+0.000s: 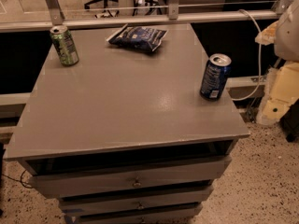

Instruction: Move pepsi can near blue chip bag

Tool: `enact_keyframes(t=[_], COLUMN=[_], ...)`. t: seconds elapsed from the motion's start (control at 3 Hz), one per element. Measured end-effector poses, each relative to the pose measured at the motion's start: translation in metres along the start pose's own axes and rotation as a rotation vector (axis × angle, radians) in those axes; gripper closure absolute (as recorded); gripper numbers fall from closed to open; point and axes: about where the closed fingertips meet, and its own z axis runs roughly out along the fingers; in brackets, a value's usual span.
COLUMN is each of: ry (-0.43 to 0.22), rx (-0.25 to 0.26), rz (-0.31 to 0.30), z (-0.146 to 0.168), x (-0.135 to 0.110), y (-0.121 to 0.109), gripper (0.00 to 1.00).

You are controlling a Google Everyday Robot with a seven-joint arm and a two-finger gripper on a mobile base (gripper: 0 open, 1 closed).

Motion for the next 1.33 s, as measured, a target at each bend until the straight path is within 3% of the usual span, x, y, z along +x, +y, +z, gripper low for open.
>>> enact_keyframes(t=[0.67, 1.0, 1.33], ry=[-0.024, -0.068, -0.194], rx=[0.016, 0.050, 0.122], rz=[0.001, 0.018, 0.099], z=[0.001, 0.010, 0.037], x=[-0.002, -0.002, 0.005], y=[-0.005, -0.021, -0.067], gripper=[0.00, 0.00, 0.00])
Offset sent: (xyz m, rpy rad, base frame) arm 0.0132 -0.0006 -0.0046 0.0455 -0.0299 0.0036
